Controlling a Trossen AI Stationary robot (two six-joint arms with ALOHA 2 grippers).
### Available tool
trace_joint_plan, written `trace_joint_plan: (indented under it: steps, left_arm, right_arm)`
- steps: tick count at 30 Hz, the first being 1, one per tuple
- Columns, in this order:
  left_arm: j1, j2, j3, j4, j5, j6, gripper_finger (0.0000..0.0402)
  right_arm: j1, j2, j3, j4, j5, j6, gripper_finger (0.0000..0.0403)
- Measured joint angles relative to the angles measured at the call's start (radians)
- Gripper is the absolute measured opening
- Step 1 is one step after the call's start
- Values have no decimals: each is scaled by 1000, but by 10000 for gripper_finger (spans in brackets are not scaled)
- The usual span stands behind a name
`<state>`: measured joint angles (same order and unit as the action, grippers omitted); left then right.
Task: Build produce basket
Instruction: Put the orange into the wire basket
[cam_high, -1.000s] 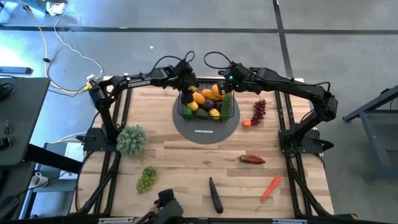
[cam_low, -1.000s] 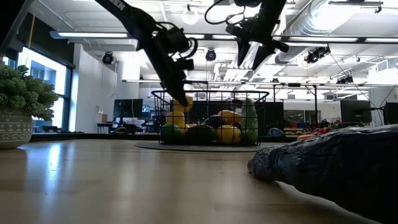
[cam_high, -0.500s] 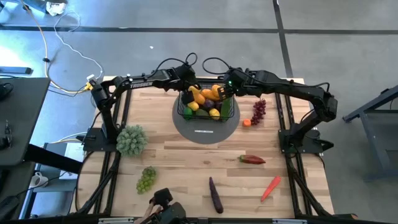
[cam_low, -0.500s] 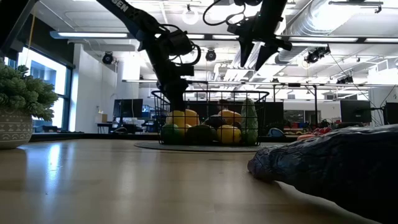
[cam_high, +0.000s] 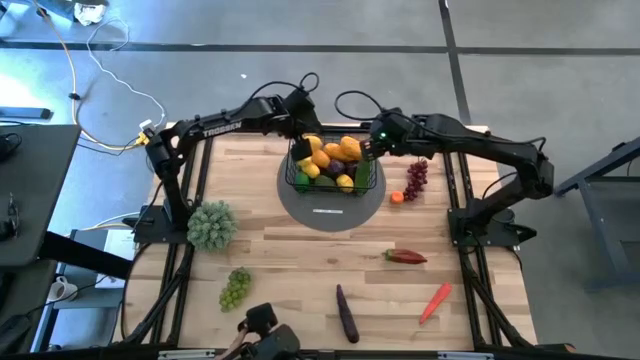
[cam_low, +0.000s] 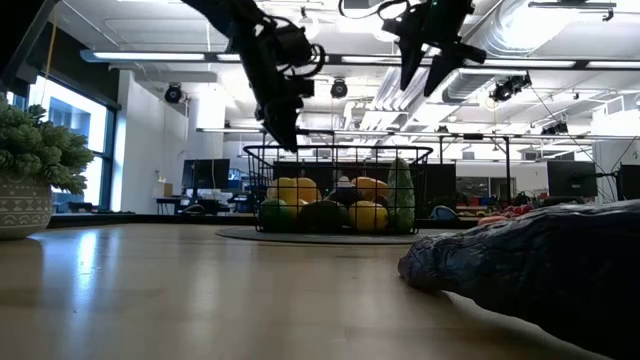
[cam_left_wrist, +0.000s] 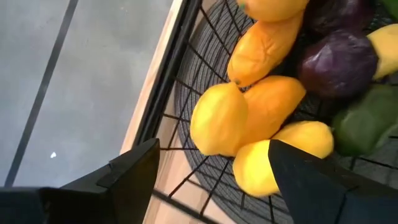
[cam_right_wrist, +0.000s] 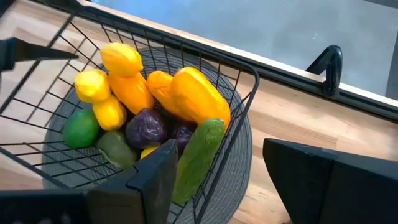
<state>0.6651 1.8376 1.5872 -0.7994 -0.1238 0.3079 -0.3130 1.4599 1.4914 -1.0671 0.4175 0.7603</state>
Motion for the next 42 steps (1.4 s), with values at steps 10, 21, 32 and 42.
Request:
trace_joint_plan:
  steps: [10,21,32,42]
  left_arm:
    - [-15,-95,59,-80,87,-20,287]
    - [-18,-138,21,-78,262,-125,287]
    - [-50,-140,-93,-64,261,-187,287]
    - [-94,-150,-95,-58,191,-227,287]
  right_arm:
    - [0,-31,0,-201,29,17,220]
    - [1,-31,0,-422,81,76,220]
    - [28,-67,-150,-421,103,140,220]
    - [28,-261,-434,-158,-55,99,220]
